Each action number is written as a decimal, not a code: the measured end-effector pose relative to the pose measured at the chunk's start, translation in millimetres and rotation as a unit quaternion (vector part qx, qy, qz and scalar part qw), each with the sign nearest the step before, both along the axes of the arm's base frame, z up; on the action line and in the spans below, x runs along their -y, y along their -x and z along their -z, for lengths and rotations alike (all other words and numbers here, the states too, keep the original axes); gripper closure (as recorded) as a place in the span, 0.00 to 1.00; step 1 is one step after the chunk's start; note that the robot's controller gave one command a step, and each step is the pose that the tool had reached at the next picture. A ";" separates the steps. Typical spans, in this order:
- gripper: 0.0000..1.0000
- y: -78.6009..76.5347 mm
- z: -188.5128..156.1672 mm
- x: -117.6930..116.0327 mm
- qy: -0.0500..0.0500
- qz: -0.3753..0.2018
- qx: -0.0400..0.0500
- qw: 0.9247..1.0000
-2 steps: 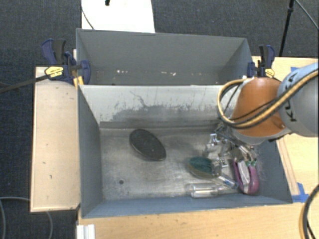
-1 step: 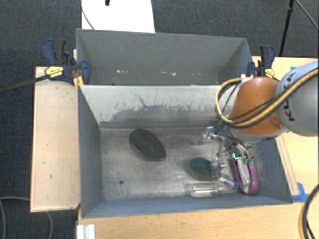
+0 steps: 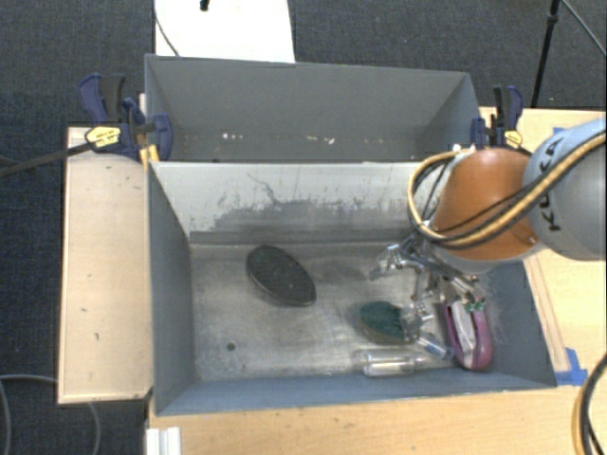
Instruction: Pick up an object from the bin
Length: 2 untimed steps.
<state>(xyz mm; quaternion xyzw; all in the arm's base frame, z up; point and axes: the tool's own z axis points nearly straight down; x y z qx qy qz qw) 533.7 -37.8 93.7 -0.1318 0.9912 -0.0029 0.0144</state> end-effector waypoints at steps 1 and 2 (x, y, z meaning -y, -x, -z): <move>0.00 23.0 -2.7 8.4 -0.001 -0.060 -0.002 0.998; 0.00 -7.5 21.2 -51.5 -0.002 -0.035 -0.011 0.999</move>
Offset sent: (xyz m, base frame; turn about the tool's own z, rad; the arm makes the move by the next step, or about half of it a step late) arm -0.0301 -0.0106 -0.0030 -0.1212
